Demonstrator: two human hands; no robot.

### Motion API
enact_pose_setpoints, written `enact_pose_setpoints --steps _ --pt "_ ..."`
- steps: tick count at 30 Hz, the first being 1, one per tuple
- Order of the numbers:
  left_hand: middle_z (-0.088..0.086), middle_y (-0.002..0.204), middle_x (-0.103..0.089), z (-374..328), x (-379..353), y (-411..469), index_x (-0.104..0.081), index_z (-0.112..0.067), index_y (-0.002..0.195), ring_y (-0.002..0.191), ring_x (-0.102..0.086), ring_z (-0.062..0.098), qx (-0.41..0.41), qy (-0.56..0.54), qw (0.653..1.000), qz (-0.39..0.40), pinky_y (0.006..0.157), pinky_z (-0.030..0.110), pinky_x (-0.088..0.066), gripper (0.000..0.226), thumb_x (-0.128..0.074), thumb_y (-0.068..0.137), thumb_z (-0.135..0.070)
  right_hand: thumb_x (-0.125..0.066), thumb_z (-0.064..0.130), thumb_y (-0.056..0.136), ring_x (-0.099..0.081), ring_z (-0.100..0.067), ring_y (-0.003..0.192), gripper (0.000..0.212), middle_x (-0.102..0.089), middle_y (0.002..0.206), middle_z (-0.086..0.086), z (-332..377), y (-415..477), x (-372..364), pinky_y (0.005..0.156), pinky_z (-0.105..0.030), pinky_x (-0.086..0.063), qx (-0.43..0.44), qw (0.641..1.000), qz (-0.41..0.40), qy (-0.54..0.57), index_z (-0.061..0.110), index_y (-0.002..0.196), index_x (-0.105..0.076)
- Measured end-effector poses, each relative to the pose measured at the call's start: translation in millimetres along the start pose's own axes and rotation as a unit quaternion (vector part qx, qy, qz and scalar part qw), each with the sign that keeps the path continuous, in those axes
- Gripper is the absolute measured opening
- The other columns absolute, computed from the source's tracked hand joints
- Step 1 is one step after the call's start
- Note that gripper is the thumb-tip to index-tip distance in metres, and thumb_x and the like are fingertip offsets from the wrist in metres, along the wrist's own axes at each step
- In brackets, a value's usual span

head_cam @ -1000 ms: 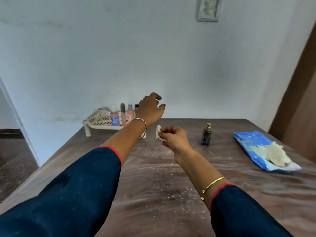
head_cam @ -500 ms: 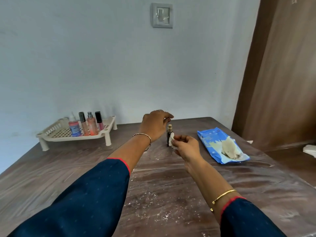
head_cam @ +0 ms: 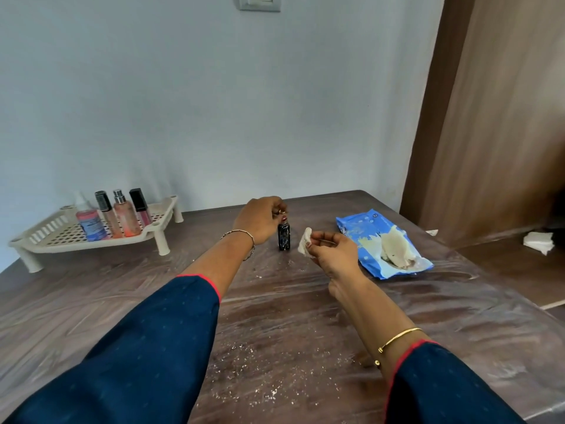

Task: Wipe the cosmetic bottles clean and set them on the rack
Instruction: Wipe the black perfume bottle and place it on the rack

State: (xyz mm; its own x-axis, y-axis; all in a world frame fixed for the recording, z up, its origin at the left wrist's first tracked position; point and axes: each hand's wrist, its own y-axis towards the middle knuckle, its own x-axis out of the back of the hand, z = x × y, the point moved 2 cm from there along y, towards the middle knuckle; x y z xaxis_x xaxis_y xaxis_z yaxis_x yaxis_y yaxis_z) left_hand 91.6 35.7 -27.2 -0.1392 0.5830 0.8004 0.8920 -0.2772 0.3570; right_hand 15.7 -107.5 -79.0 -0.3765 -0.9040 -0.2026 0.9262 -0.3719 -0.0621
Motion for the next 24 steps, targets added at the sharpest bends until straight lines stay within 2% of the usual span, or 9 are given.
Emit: enact_pose_setpoints --steps 6,10,14,17,20,22,24 --pt "0.002 0.104 -0.071 0 5 -10 -0.067 -0.017 0.104 0.099 -0.064 0.014 -0.002 -0.002 1.000 -0.018 0.085 0.025 -0.048 0.016 -0.062 0.089 -0.014 -0.069 -0.007 0.079 -0.063 -0.013 0.078 0.020 -0.067 0.086 -0.007 7 -10 -10 0.074 -0.025 -0.055 0.007 1.000 0.018 0.004 0.011 0.084 -0.063" --pt "0.002 0.102 -0.071 -4 19 -31 -0.068 -0.015 0.105 0.096 -0.065 0.014 0.004 -0.030 0.999 -0.035 0.086 0.026 -0.051 0.017 -0.064 0.089 -0.017 -0.069 -0.006 0.079 -0.064 -0.014 0.080 0.019 -0.067 0.086 -0.008 18 -26 -15 0.077 -0.027 -0.055 0.024 0.999 0.031 0.009 0.011 0.085 -0.063" --pt "-0.002 0.091 -0.071 -9 44 -70 -0.070 -0.015 0.101 0.086 -0.065 0.010 0.035 -0.136 0.988 -0.058 0.072 0.012 -0.047 0.017 -0.067 0.087 -0.024 -0.071 -0.002 0.080 -0.064 -0.012 0.077 0.016 -0.068 0.085 -0.005 28 -53 -19 0.071 -0.019 -0.052 0.098 0.995 0.034 0.004 0.010 0.089 -0.064" --pt "0.002 0.092 -0.073 -8 63 -106 -0.071 -0.016 0.098 0.088 -0.067 0.013 0.074 -0.270 0.957 -0.075 0.081 0.022 -0.053 0.018 -0.072 0.082 -0.025 -0.070 0.000 0.081 -0.066 -0.010 0.080 0.016 -0.071 0.090 -0.004 31 -79 -18 0.073 -0.016 -0.051 0.182 0.983 0.016 -0.021 0.010 0.094 -0.068" --pt "0.004 0.089 -0.074 -6 81 -146 -0.071 -0.015 0.093 0.088 -0.069 0.014 0.104 -0.403 0.906 -0.078 0.083 0.025 -0.055 0.028 -0.076 0.069 -0.029 -0.066 -0.002 0.083 -0.067 -0.005 0.080 0.023 -0.071 0.088 0.004 27 -110 -18 0.076 -0.016 -0.052 0.222 0.975 0.013 -0.032 0.020 0.090 -0.069" --pt "0.003 0.086 -0.074 -4 87 -170 -0.071 -0.011 0.094 0.087 -0.069 0.015 0.120 -0.450 0.881 -0.090 0.083 0.026 -0.055 0.034 -0.076 0.065 -0.030 -0.066 -0.004 0.083 -0.067 -0.002 0.077 0.031 -0.071 0.085 0.008 20 -131 -20 0.075 -0.016 -0.052 0.235 0.971 0.016 -0.030 0.027 0.085 -0.068" --pt "0.002 0.081 -0.073 1 88 -193 -0.071 -0.006 0.096 0.084 -0.069 0.014 0.138 -0.482 0.859 -0.104 0.084 0.027 -0.055 0.037 -0.077 0.066 -0.027 -0.067 -0.004 0.082 -0.068 -0.006 0.079 0.031 -0.072 0.086 0.005 11 -150 -24 0.077 -0.021 -0.052 0.242 0.969 0.021 -0.034 0.027 0.085 -0.068"
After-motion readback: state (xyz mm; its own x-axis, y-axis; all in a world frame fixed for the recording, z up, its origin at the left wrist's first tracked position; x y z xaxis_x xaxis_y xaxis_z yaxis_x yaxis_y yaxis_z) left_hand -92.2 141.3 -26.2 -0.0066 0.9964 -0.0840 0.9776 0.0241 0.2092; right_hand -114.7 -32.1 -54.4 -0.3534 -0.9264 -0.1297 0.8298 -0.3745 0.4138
